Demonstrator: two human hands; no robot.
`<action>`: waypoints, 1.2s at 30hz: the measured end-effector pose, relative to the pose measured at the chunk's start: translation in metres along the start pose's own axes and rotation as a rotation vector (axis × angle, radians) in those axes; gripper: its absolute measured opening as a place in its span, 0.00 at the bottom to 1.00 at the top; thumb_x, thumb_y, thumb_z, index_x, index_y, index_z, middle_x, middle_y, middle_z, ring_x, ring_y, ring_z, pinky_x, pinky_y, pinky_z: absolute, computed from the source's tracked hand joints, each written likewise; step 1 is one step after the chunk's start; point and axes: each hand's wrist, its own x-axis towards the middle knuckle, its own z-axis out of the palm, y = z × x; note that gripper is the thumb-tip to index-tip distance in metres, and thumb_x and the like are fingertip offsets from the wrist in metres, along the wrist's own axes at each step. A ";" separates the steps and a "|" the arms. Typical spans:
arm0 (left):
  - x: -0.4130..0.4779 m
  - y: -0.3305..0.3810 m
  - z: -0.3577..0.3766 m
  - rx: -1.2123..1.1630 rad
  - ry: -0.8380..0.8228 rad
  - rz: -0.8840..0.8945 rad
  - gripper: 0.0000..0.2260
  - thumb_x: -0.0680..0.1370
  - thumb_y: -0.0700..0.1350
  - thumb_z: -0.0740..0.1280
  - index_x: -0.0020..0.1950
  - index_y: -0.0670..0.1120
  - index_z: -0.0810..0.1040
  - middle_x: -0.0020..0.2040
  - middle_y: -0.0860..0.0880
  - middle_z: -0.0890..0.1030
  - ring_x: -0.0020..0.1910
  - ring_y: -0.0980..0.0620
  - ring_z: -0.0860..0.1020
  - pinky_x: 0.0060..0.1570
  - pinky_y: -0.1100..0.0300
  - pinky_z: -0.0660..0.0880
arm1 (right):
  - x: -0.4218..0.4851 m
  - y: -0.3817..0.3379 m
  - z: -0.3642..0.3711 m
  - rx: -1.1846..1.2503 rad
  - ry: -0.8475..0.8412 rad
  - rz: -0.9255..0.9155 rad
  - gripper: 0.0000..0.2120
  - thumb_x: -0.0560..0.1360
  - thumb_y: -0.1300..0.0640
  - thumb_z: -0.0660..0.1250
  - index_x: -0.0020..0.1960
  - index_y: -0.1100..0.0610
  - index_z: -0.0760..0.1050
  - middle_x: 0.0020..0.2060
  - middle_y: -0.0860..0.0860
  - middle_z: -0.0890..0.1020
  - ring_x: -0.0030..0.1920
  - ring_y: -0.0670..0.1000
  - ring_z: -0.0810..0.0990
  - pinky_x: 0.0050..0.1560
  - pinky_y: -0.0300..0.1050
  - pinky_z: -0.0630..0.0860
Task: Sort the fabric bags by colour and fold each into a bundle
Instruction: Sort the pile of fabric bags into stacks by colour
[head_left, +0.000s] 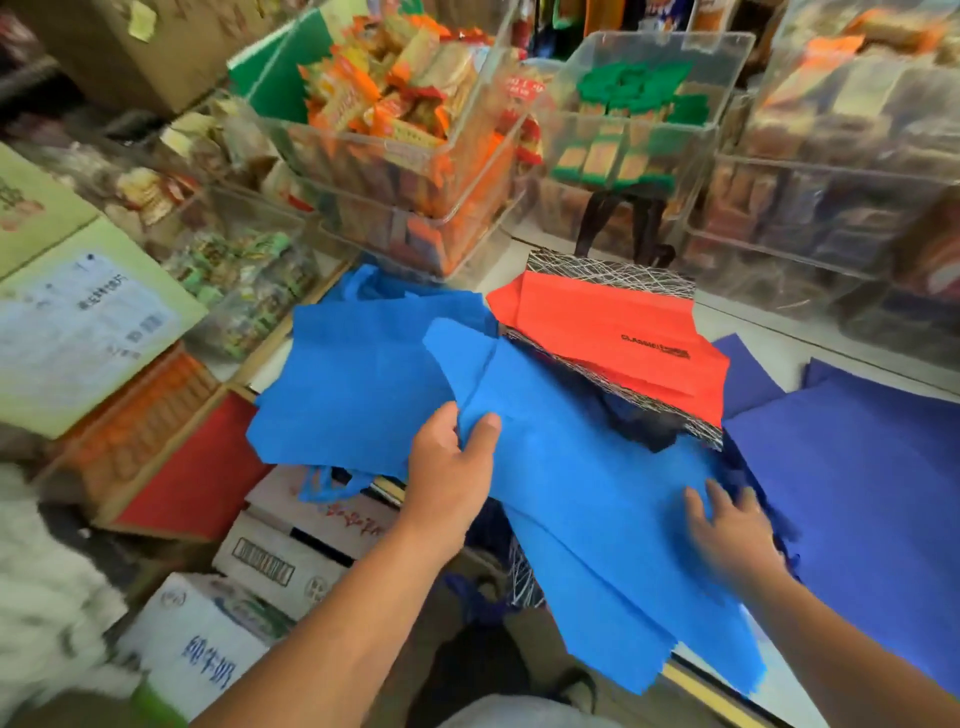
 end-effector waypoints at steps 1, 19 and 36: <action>0.001 -0.004 -0.017 0.039 0.039 -0.006 0.09 0.81 0.45 0.68 0.44 0.44 0.77 0.39 0.48 0.81 0.37 0.53 0.78 0.36 0.58 0.74 | -0.003 -0.002 -0.001 -0.081 0.043 -0.018 0.28 0.82 0.37 0.55 0.77 0.50 0.66 0.80 0.55 0.59 0.80 0.58 0.55 0.75 0.66 0.60; 0.180 -0.045 -0.182 0.581 0.231 -0.080 0.11 0.86 0.46 0.57 0.58 0.40 0.74 0.55 0.36 0.79 0.57 0.36 0.78 0.49 0.48 0.71 | -0.064 -0.239 0.072 0.009 -0.216 -0.636 0.26 0.82 0.45 0.65 0.77 0.54 0.69 0.75 0.52 0.72 0.76 0.50 0.68 0.72 0.40 0.61; 0.232 -0.101 -0.091 0.807 -0.277 0.204 0.26 0.80 0.52 0.69 0.75 0.43 0.71 0.74 0.41 0.71 0.72 0.37 0.71 0.70 0.43 0.69 | -0.020 -0.293 0.096 0.153 -0.250 -0.446 0.25 0.81 0.45 0.66 0.76 0.52 0.71 0.72 0.51 0.76 0.73 0.50 0.72 0.71 0.42 0.65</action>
